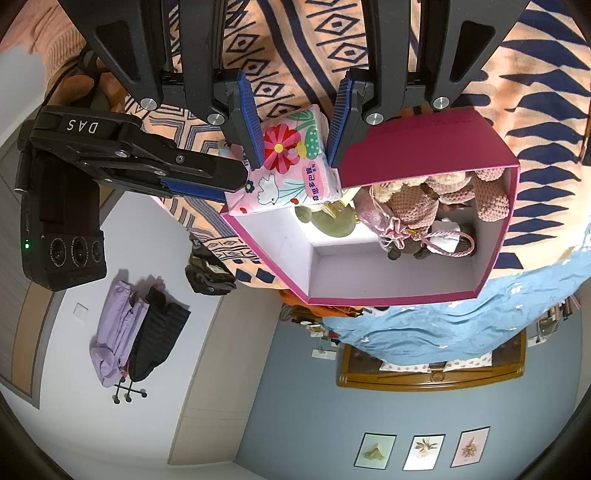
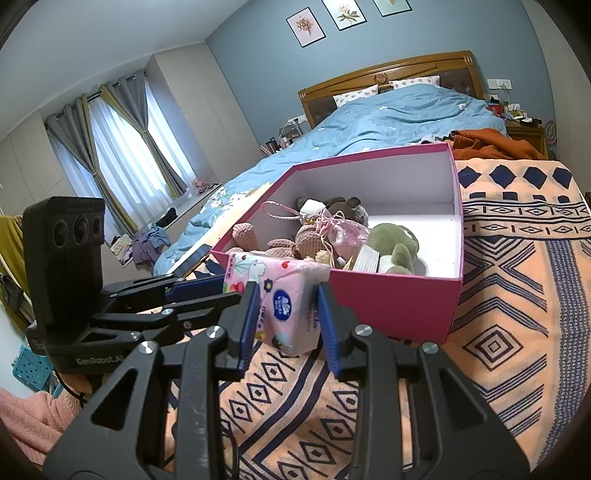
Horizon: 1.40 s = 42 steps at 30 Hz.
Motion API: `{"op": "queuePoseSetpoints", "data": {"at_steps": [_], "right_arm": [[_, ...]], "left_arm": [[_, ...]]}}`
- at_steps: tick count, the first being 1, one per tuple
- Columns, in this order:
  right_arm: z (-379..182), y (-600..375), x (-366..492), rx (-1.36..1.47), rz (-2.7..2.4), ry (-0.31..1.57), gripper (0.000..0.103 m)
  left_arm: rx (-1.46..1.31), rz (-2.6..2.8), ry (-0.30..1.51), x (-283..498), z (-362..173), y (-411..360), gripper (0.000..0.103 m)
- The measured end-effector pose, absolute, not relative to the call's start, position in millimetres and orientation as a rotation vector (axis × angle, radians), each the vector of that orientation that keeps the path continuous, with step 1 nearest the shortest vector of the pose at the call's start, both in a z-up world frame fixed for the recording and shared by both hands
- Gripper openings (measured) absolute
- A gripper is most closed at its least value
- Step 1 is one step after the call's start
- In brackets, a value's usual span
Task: Organize objects
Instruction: 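Bring the pink floral tissue pack over the box rim with the right gripper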
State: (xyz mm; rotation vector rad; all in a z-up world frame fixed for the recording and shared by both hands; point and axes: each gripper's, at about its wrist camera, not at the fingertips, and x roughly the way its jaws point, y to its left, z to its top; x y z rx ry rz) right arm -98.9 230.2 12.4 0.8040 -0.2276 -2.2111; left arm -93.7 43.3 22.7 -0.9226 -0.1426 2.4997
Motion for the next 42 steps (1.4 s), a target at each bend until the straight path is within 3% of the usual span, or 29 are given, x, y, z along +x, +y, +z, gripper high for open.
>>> {"op": "queuePoseSetpoints", "data": {"at_steps": [42], "right_arm": [[23.5,223.2,-117.4,0.783,-2.231,-0.213,0.035]], "left_arm": [[-0.903,2.539,-0.132,-112.4,33.7,41.7,0.034]]}}
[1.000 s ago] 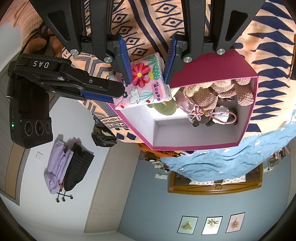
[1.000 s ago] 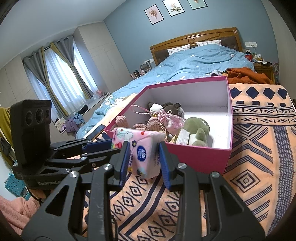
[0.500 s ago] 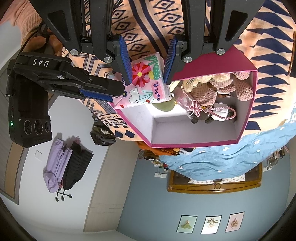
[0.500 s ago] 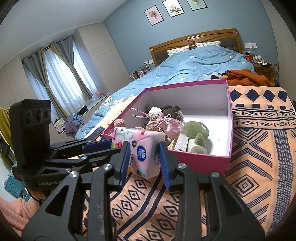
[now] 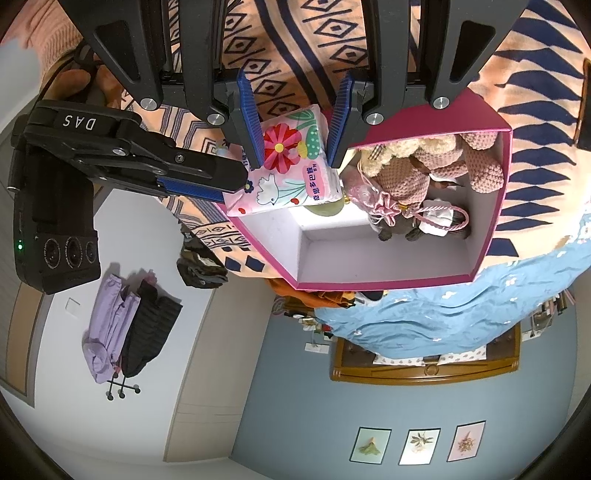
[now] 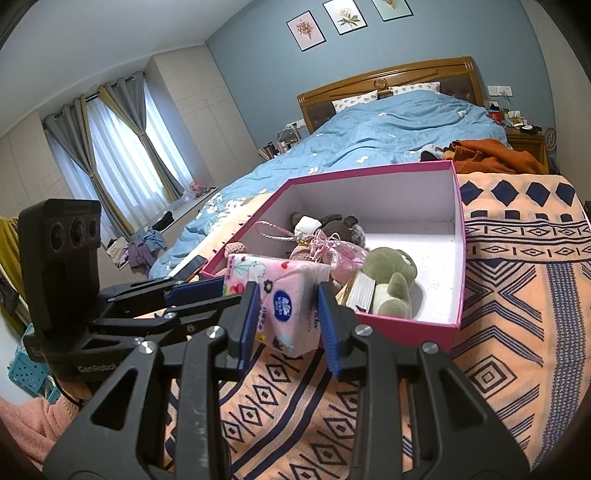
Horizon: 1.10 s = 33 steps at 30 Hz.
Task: Organize objects
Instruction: 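Bring the pink floral tissue pack over the box rim with the right gripper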
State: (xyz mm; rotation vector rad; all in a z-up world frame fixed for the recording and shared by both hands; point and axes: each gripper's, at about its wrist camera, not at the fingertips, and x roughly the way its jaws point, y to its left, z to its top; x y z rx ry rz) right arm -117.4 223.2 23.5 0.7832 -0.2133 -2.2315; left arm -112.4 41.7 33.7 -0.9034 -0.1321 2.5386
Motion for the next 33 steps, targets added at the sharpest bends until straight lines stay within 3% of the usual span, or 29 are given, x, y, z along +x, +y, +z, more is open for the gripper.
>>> {"op": "queuePoseSetpoints", "data": {"at_steps": [6,33], "right_arm": [[24.4,222.4,-122.1,0.783,-2.232,-0.217,0.036],[21.5,220.6,-144.2,0.792,-2.238,-0.233,0.036]], "left_arm": [[-0.900,2.539,-0.131,-114.7,34.3,41.9,0.038],[-0.894,2.545,-0.124,-134.6,37.8,41.3,0.038]]}}
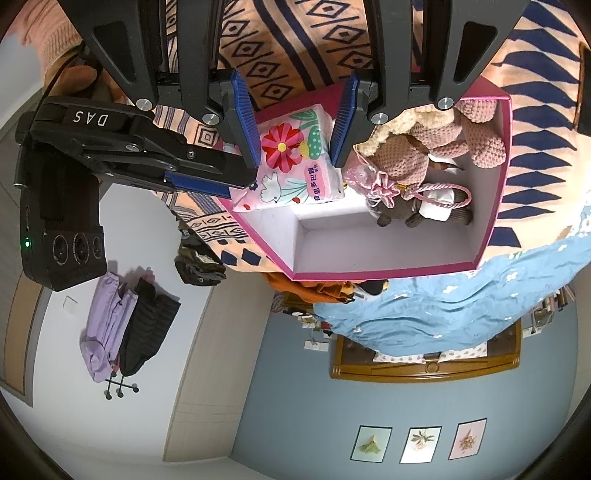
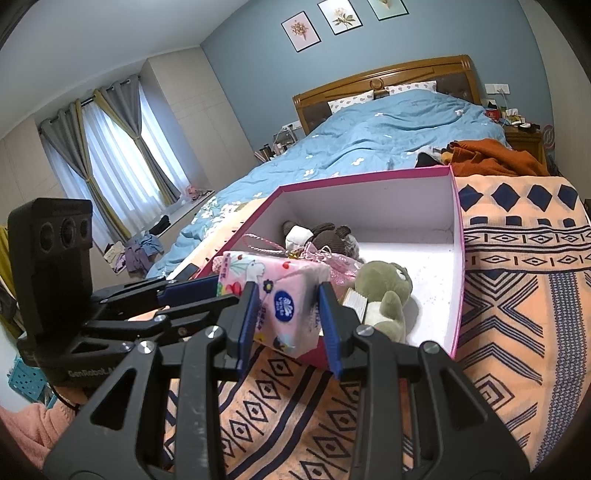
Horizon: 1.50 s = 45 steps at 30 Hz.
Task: Organize objects
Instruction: 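Bring the pink floral tissue pack over the box rim with the right gripper, then lower the pink floral pack into the box and open the right gripper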
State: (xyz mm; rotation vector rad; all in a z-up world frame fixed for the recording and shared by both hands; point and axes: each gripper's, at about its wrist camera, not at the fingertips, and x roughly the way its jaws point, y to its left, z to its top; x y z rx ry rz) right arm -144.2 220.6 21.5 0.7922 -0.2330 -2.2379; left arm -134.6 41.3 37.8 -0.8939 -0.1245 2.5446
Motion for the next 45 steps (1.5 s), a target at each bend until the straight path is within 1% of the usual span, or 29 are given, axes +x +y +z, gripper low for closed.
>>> {"op": "queuePoseSetpoints", "data": {"at_steps": [24,32,34,35,36,37,38,39,40,41,42,44,45], "right_arm": [[7.3,206.5,-178.1,0.865,-2.242,-0.232,0.036],[-2.0,196.6,-190.4,0.917,-2.241,-0.213,0.036],[-6.0,194.9,-193.0,0.934,-2.246,-0.209,0.036],[-7.2,194.7,-193.4,0.939,-2.251,-0.208,0.036],[-7.9,195.0,-192.5,0.940,-2.263,-0.203,0.037],[-8.6,196.1,-191.9,0.938,-2.277,-0.198,0.038],[-8.9,197.0,-191.2,0.937,-2.288,-0.195,0.041],[-8.4,198.3,-188.8,0.931,-2.300,-0.185,0.041],[-7.6,199.1,-187.3,0.925,-2.308,-0.178,0.042],[-6.2,200.5,-183.6,0.916,-2.326,-0.167,0.048],[-4.3,202.5,-178.8,0.903,-2.347,-0.156,0.056],[-0.5,207.4,-168.5,0.869,-2.376,-0.138,0.061],[0.9,208.8,-164.9,0.855,-2.389,-0.132,0.064]], "left_arm": [[-0.971,2.554,-0.154,-170.3,16.8,34.5,0.038],[-1.021,2.557,-0.158,-183.1,1.9,30.4,0.038],[-1.024,2.574,-0.163,-183.1,0.2,28.6,0.042],[-1.016,2.589,-0.160,-181.9,-0.2,27.1,0.048],[-1.010,2.601,-0.156,-180.7,-0.1,25.8,0.058],[-1.002,2.613,-0.153,-178.5,0.1,24.8,0.063],[-0.984,2.633,-0.147,-174.7,1.1,23.7,0.072],[-0.970,2.646,-0.142,-171.7,2.0,22.9,0.077],[-0.955,2.655,-0.140,-168.3,3.2,21.5,0.079],[-0.942,2.662,-0.139,-164.3,4.5,20.5,0.084],[-0.929,2.673,-0.133,-159.6,6.2,19.6,0.086],[-0.898,2.698,-0.115,-149.1,10.0,18.1,0.089],[-0.876,2.713,-0.108,-142.4,12.7,16.8,0.093]]}}
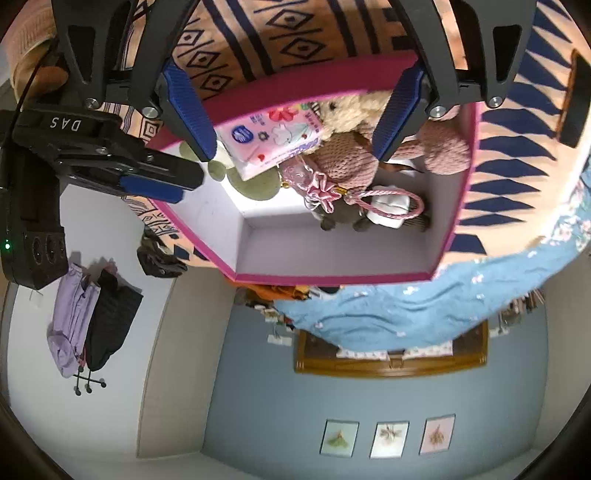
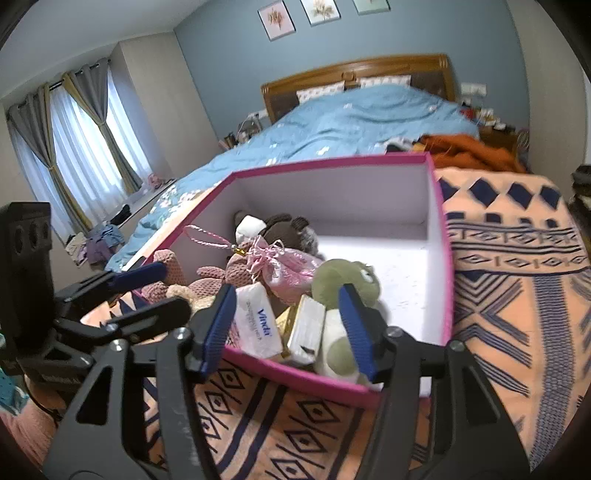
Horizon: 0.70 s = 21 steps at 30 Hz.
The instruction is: Organize objects
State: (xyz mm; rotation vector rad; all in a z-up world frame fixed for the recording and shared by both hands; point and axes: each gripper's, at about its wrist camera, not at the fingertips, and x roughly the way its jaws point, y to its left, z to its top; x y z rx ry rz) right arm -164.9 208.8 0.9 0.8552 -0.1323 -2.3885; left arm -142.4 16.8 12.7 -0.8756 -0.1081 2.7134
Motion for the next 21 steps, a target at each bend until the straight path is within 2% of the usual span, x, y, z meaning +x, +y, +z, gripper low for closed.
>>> {"op": "queuePoseSetpoints", "data": {"at_steps": [2,9,11,21], "right_arm": [[4.9,212.7,-151.9,0.823,-2.415,-0.112,0.071],[2.7,219.8,-97.8,0.723,-2.526,0.006,0.095],[-3.9,220.3,-83.0,0.711,-2.565,0.035,0.099],[-32.3,221.3,-43.2,0.764,-2.584,0.036,0.099]], "left_arm": [[-0.831,2.748,-0.099,-130.1,17.8,14.5,0.103],[-0.788,2.853,-0.115,-88.0,17.0,5.9,0.103],[-0.808,2.870,-0.127,-78.3,10.4,2.9,0.103],[-0.906,2.945,-0.027,-42.8,-20.9,6.8,0.103]]}}
